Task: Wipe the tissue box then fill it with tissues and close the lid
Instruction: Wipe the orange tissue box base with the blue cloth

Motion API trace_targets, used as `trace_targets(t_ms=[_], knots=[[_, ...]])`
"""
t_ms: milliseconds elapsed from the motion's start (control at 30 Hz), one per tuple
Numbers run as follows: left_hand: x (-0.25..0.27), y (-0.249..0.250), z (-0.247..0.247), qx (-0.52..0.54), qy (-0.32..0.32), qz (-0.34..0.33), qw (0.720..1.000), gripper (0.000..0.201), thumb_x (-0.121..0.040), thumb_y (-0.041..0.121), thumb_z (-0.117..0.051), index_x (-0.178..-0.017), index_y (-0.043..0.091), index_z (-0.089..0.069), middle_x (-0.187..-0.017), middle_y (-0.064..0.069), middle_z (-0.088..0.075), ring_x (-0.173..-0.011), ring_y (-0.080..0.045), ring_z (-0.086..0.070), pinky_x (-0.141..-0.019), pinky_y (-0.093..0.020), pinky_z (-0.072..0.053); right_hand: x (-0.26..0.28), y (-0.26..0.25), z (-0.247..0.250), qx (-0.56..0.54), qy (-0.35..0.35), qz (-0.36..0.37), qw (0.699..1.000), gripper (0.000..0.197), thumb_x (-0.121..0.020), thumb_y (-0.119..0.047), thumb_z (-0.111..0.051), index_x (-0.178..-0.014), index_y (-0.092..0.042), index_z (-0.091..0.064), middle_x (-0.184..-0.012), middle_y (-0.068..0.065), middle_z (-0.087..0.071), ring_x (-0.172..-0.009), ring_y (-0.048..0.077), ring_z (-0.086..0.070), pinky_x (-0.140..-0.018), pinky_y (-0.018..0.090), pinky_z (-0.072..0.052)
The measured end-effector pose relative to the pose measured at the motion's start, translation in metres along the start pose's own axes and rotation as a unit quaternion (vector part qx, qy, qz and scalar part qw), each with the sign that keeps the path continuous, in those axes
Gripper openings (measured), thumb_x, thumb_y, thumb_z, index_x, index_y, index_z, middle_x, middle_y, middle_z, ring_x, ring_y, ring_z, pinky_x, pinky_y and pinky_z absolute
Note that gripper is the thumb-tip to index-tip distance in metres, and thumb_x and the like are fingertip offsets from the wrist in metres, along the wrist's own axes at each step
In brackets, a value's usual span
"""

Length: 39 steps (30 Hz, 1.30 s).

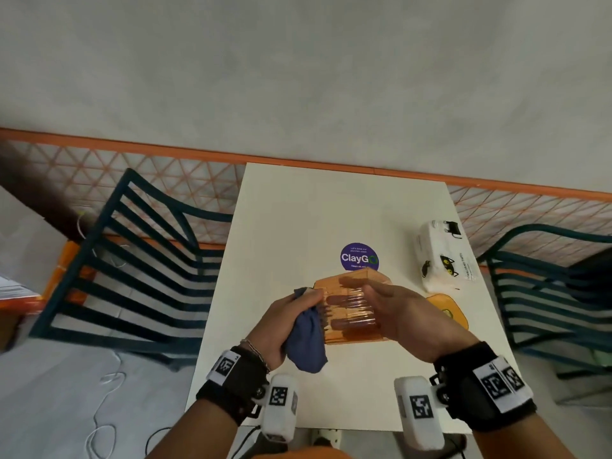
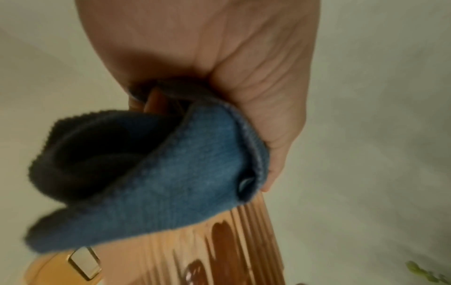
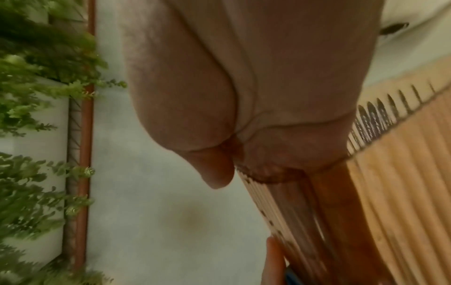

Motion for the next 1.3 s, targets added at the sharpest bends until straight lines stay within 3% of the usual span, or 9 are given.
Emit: trace_targets(t_ms=[167,367,533,633,833,1000,1100,1200,1300], knots=[[0.000,0.023,-0.001,0.003,0.050,-0.058,0.997,0.028,-0.074,0.033,-0.084,-0.088,0.013,-0.069,-0.090,-0.011,-0.069,-0.092,-0.026,-0.066,-0.084,-0.038,-0.052,-0.003,0.020,0.010,-0.004,0.060,-0.016,0.998,0.034,-0.107,-0.016,-0.039,-0.133,-0.008,-0.059,-0.126,0.013,-0.070,-0.112,0.041,-0.068,-0.101,0.058,-0.051],[0.000,0.079,-0.026,-0.088,0.095,-0.234,0.964,0.045,-0.077,0.031,-0.082,-0.119,0.021,-0.068,-0.115,-0.002,-0.074,-0.110,-0.021,-0.068,-0.088,-0.037,-0.057,-0.020,0.026,-0.002,-0.023,0.074,0.007,0.997,0.034,-0.108,-0.014,-0.036,-0.131,-0.001,-0.058,-0.125,0.018,-0.070,-0.111,0.045,-0.067,-0.098,0.059,-0.052],[0.013,0.057,-0.065,-0.525,0.128,-0.438,0.719,0.035,-0.096,0.037,-0.059,-0.129,0.026,-0.063,-0.121,0.010,-0.064,-0.108,-0.003,-0.051,-0.094,-0.022,-0.047,-0.033,0.015,-0.011,-0.054,0.094,0.057,0.992,0.031,-0.106,-0.010,-0.040,-0.123,0.002,-0.063,-0.116,0.026,-0.071,-0.107,0.043,-0.069,-0.088,0.051,-0.060],[0.027,0.034,-0.049,-0.557,0.114,-0.461,0.682,0.040,-0.095,0.038,-0.060,-0.131,0.023,-0.064,-0.122,0.011,-0.059,-0.110,-0.009,-0.050,-0.092,-0.022,-0.048,-0.034,0.019,-0.003,-0.114,0.113,0.052,0.986,0.032,-0.105,-0.008,-0.039,-0.120,0.005,-0.064,-0.116,0.031,-0.069,-0.101,0.038,-0.072,-0.075,0.041,-0.062],[0.000,0.066,-0.023,-0.541,0.211,-0.406,0.705,0.028,-0.095,0.042,-0.057,-0.122,0.040,-0.068,-0.104,0.011,-0.060,-0.097,-0.010,-0.053,-0.087,-0.037,-0.050,-0.051,0.028,-0.003,-0.233,0.120,0.013,0.965,0.042,-0.107,-0.011,-0.026,-0.130,0.006,-0.056,-0.123,0.025,-0.069,-0.112,0.040,-0.068,-0.097,0.051,-0.055],[0.017,0.041,-0.073,-0.576,0.194,-0.530,0.591,0.028,-0.085,0.025,-0.071,-0.113,0.023,-0.072,-0.111,0.000,-0.060,-0.094,-0.023,-0.056,-0.081,-0.036,-0.046,-0.060,0.010,0.008,-0.320,0.162,0.021,0.933,0.032,-0.101,-0.005,-0.041,-0.120,0.013,-0.060,-0.101,0.025,-0.071,-0.078,0.029,-0.074,-0.067,0.035,-0.062],[0.017,0.026,-0.046,-0.488,0.181,-0.525,0.673,0.030,-0.084,0.022,-0.077,-0.113,0.021,-0.068,-0.119,0.002,-0.053,-0.105,-0.016,-0.061,-0.087,-0.032,-0.053,-0.058,0.005,0.022,-0.390,0.181,0.006,0.903,0.033,-0.106,-0.008,-0.033,-0.120,0.013,-0.055,-0.093,0.026,-0.075,-0.075,0.032,-0.077,-0.061,0.036,-0.064],[0.005,0.030,-0.028,-0.333,0.315,-0.443,0.770,0.028,-0.093,0.030,-0.069,-0.118,0.023,-0.058,-0.119,0.009,-0.046,-0.105,-0.001,-0.059,-0.081,-0.025,-0.057,-0.058,0.006,0.022,-0.417,0.162,0.000,0.895,0.038,-0.108,-0.008,-0.026,-0.128,0.014,-0.050,-0.114,0.031,-0.070,-0.089,0.039,-0.076,-0.071,0.047,-0.065],[0.003,0.036,-0.055,-0.357,0.317,-0.496,0.725,0.029,-0.093,0.029,-0.068,-0.118,0.016,-0.061,-0.120,0.003,-0.048,-0.106,-0.007,-0.058,-0.083,-0.024,-0.056,-0.060,0.015,0.019,-0.424,0.173,-0.020,0.889,0.039,-0.107,-0.009,-0.029,-0.133,0.014,-0.048,-0.115,0.029,-0.070,-0.084,0.034,-0.077,-0.069,0.042,-0.065]])
Point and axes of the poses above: each hand's wrist, its own x-axis away from the middle knuckle, its own z-axis out of the back of the hand, y = z × x, the point moved 2 cm from there along -x, towards the middle knuckle
